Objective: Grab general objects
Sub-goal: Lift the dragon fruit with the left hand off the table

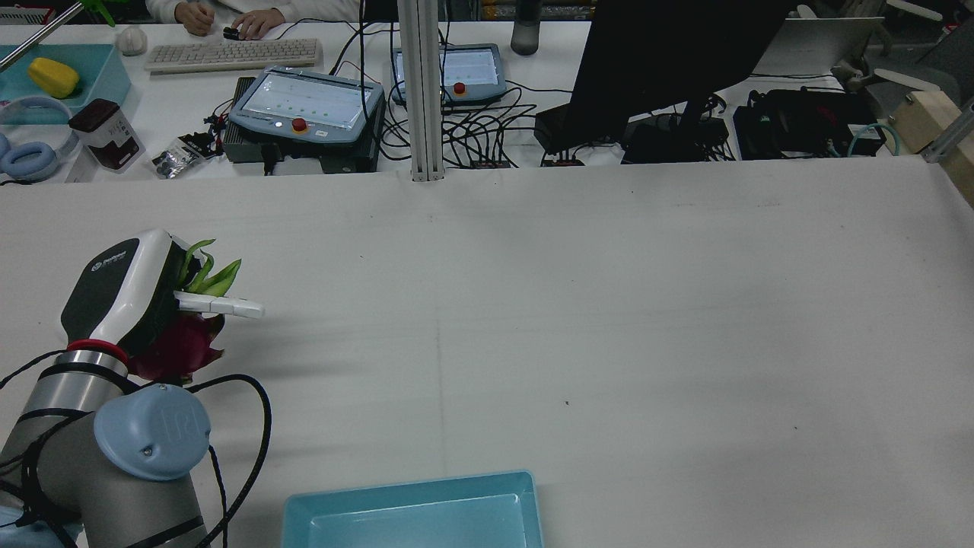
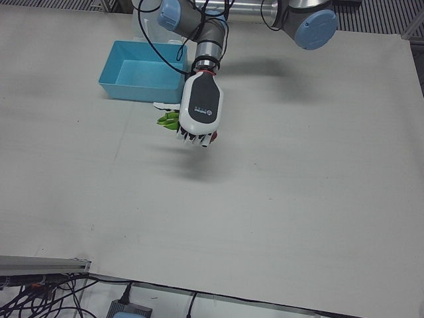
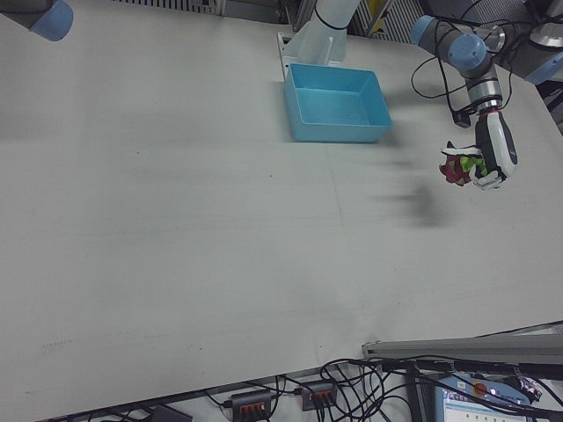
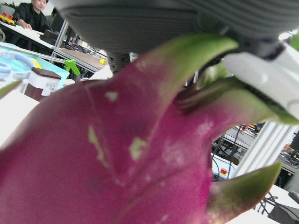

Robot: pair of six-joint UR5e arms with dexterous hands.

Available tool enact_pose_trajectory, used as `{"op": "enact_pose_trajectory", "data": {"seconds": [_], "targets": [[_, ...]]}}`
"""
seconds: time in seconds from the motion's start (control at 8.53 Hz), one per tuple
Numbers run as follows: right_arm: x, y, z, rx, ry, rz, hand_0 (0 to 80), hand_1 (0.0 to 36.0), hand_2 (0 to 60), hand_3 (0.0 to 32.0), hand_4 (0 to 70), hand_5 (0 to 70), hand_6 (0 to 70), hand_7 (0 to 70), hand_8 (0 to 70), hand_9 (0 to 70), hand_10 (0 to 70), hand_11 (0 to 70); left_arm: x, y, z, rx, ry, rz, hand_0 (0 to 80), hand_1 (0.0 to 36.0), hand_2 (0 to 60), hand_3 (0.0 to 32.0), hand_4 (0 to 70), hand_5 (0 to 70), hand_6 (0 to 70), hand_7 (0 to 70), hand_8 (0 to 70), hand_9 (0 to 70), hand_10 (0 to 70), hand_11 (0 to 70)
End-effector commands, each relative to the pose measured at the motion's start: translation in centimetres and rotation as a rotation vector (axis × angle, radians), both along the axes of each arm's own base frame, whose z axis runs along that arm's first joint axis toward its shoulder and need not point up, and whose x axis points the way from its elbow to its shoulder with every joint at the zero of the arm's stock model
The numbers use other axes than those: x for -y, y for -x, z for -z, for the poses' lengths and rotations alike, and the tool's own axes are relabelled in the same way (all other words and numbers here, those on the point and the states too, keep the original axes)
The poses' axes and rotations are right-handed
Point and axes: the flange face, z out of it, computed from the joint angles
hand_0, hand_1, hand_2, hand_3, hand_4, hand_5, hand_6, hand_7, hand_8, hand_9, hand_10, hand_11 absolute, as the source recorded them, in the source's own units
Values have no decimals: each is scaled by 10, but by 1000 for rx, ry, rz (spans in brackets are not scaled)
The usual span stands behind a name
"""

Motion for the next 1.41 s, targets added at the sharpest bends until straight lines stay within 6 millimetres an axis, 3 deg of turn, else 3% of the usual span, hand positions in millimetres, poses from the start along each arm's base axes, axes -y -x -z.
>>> {"op": "enact_pose_trajectory", "data": {"seconds": [0.0, 0.12, 0.23, 0.35, 0.59, 0.82, 1.29], "targets": [[0, 0, 0, 0, 1, 0, 0, 0, 0, 0, 0, 0, 0, 0, 0, 0, 0, 0, 2, -25, 18, -160, -91, -145, 0, 0, 18, 0, 576, 700, 700, 700, 700, 700, 700, 700], [0, 0, 0, 0, 1, 0, 0, 0, 0, 0, 0, 0, 0, 0, 0, 0, 0, 0, 4, -35, 30, -185, -163, -233, 0, 0, 13, 0, 574, 700, 700, 700, 700, 700, 700, 700], [0, 0, 0, 0, -1, 0, 0, 0, 0, 0, 0, 0, 0, 0, 0, 0, 0, 0, 1, -32, 44, -199, -210, -293, 0, 0, 11, 0, 573, 700, 700, 700, 700, 700, 700, 700], [0, 0, 0, 0, -1, 0, 0, 0, 0, 0, 0, 0, 0, 0, 0, 0, 0, 0, 0, -23, 58, -237, -246, -319, 0, 0, 11, 0, 570, 700, 700, 700, 700, 700, 700, 700], [0, 0, 0, 0, -1, 0, 0, 0, 0, 0, 0, 0, 0, 0, 0, 0, 0, 0, 24, -13, 84, -310, -418, -428, 0, 0, 12, 0, 600, 700, 700, 700, 700, 700, 700, 700], [0, 0, 0, 0, -1, 0, 0, 0, 0, 0, 0, 0, 0, 0, 0, 0, 0, 0, 21, -2, 109, -373, -532, -508, 0, 0, 11, 0, 614, 700, 700, 700, 700, 700, 700, 700], [0, 0, 0, 0, -1, 0, 0, 0, 0, 0, 0, 0, 0, 0, 0, 0, 0, 0, 16, -5, 126, -383, -678, -673, 0, 0, 30, 0, 675, 700, 700, 700, 700, 700, 700, 700]]}}
